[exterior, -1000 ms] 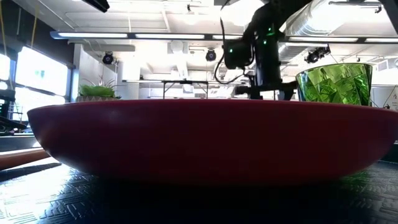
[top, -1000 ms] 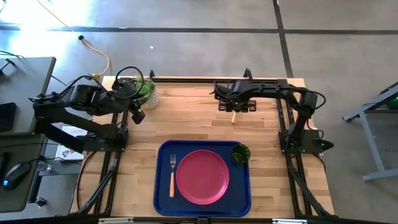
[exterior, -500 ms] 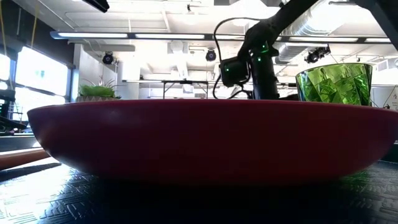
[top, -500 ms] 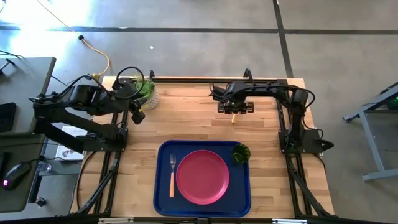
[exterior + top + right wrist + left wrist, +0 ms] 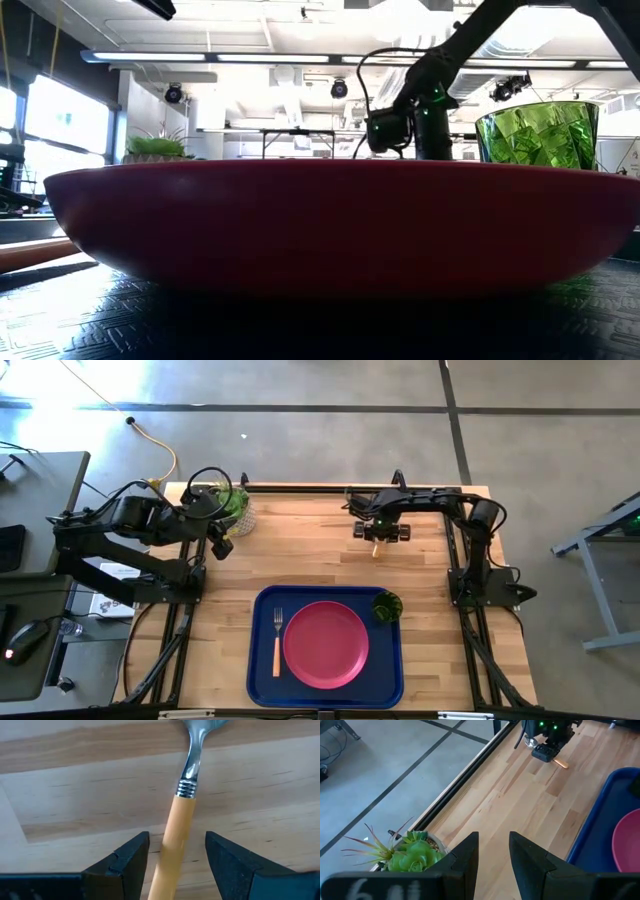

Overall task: Pick and place plate/cup/fork/spoon on tray
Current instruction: Put the orange spoon on the blue tray to the left side of the yellow fork

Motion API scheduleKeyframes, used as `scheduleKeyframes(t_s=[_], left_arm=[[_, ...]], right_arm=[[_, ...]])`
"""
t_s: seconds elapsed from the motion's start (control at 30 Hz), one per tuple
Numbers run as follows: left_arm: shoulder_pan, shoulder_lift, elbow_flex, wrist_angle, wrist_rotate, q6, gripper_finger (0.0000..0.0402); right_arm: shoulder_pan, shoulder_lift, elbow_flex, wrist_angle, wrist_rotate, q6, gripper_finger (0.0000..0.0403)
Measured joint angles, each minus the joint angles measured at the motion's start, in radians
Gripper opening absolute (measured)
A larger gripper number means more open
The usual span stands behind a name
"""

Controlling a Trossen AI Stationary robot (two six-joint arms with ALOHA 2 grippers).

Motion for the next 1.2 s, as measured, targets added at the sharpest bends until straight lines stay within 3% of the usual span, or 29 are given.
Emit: scheduleKeyframes(t_s=[0.2,0.47,0.63,1.2], left_arm=[[0.0,0.0,0.0,0.0,0.0,0.0,0.0099],[0.0,0.0,0.0,0.001,0.0,0.0,0.0099],[0.0,0.0,0.0,0.001,0.0,0.0,0.0099],[0.0,0.0,0.0,0.002,0.0,0.025,0.0099]], right_arm=[[-0.005,-0.001,-0.006,0.006,-0.01,0.0,0.0175],[-0.004,0.002,-0.008,0.015,-0.012,0.0,0.0084],[-0.004,0.002,-0.008,0.016,-0.012,-0.005,0.0049],[0.058,0.009,0.085,-0.034,0.023,-0.022,0.0035]])
